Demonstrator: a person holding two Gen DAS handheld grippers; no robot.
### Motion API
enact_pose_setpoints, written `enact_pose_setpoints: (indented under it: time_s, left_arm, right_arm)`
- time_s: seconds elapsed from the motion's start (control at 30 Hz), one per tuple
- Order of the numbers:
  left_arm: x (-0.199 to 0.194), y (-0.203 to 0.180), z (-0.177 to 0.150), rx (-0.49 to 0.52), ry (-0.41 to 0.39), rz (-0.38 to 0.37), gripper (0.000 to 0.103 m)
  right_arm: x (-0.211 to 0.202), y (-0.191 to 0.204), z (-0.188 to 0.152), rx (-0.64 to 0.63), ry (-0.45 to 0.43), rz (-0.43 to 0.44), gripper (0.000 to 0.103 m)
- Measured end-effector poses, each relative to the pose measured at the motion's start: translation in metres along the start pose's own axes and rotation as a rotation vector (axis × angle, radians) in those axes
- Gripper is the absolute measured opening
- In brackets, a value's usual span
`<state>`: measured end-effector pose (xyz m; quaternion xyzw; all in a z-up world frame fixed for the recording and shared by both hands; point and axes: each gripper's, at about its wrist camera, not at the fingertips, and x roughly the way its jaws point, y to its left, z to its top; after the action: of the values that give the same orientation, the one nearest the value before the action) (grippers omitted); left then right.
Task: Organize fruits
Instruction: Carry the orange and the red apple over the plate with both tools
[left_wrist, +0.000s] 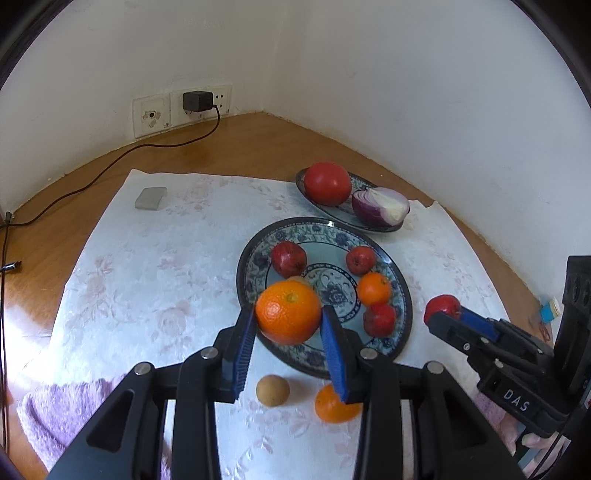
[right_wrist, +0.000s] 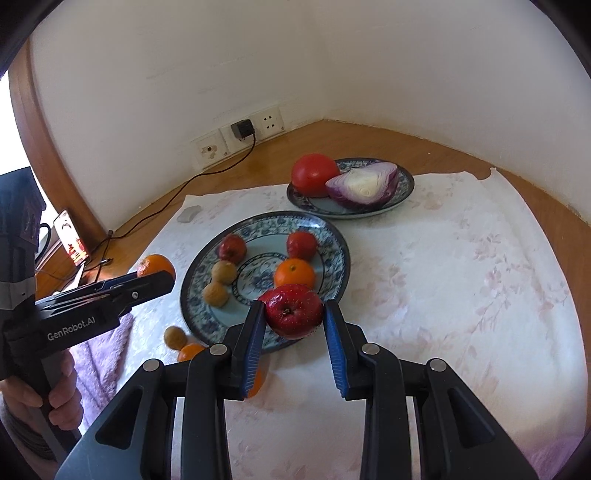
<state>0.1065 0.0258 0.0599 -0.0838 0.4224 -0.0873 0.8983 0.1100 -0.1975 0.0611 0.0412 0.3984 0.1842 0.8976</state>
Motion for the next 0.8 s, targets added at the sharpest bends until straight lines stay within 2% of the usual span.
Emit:
enact_pose_setpoints:
  time_s: [0.67,0.8]
  left_arm:
    - [0.044,0.012,0.015,-0.017,0.053,0.023,0.037]
    - [0.047,0.012,0.016,-0.004,0.040,0.039,0.037]
  right_arm:
    - [0.042,-0.020,0.029,-0.019,0.023,-0.035,0.033]
    - [0.049,-0.021,0.031,-0.030,0.024,-0.037,0.033]
